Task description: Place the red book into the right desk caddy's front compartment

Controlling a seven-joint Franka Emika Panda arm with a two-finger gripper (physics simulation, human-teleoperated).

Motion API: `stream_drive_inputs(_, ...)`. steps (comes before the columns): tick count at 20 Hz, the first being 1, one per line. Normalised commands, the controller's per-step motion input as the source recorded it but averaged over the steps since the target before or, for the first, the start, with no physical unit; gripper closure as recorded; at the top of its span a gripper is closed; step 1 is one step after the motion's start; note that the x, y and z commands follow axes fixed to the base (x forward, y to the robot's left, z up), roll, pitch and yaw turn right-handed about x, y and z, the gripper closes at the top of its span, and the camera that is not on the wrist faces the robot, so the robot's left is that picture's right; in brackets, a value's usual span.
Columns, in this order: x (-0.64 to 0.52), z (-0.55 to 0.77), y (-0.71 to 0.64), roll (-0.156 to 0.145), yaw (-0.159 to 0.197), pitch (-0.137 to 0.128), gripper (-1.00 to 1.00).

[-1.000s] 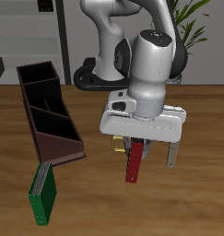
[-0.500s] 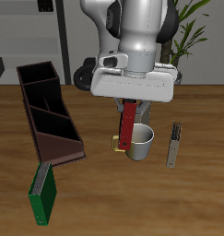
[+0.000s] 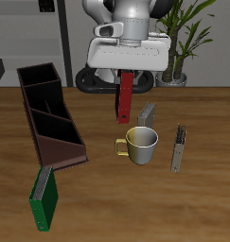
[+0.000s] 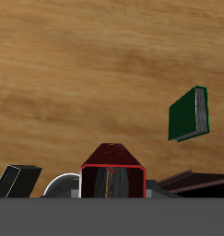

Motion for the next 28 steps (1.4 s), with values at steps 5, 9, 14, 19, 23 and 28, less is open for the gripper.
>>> stream_drive_inputs(5,-0.61,0.16,-0.11,-0.007,0.022,-0.014,1.00)
stream_drive_inputs(9,-0.58,0.09,-0.13,0.004,0.044,-0.013,1.00)
stream_drive_inputs(14,-0.65,0.09,-0.20,-0.030,0.042,-0.045,1.00)
stream_drive_inputs(19,-0.53,0.07,-0.17,-0.025,0.096,-0.037,1.00)
stream_drive_inputs(23,-0.42,-0.09,-0.13,0.005,0.124,-0.003,1.00)
stream_drive_inputs(28,-0.28,-0.13,-0.21,-0.032,0.106,-0.007,1.00)
